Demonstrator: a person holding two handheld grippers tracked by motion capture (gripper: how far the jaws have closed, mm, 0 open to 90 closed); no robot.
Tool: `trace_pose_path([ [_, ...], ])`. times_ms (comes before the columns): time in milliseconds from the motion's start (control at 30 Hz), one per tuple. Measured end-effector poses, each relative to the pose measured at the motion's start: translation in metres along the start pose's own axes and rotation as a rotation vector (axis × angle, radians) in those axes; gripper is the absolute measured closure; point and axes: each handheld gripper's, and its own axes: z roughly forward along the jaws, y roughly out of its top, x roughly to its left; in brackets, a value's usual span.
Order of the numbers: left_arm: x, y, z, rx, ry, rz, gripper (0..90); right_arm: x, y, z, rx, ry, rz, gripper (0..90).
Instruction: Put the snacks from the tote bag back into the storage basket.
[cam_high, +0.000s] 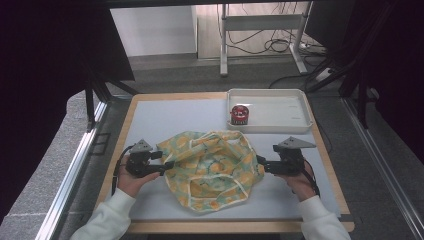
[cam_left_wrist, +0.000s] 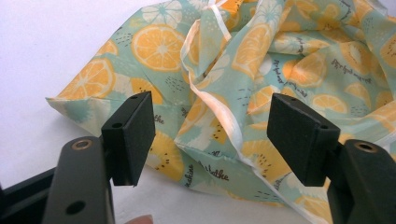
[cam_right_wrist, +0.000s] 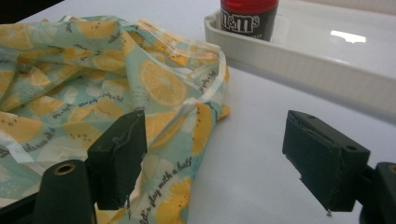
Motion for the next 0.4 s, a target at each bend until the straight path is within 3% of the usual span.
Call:
trace_pose_path([
  [400, 0.0006, -0.0008, -0.0003, 0.000, 0.005, -0.001, 32.9, -0.0033, -0.0011, -0.0023, -0.040, -0.010, -0.004, 22.2],
])
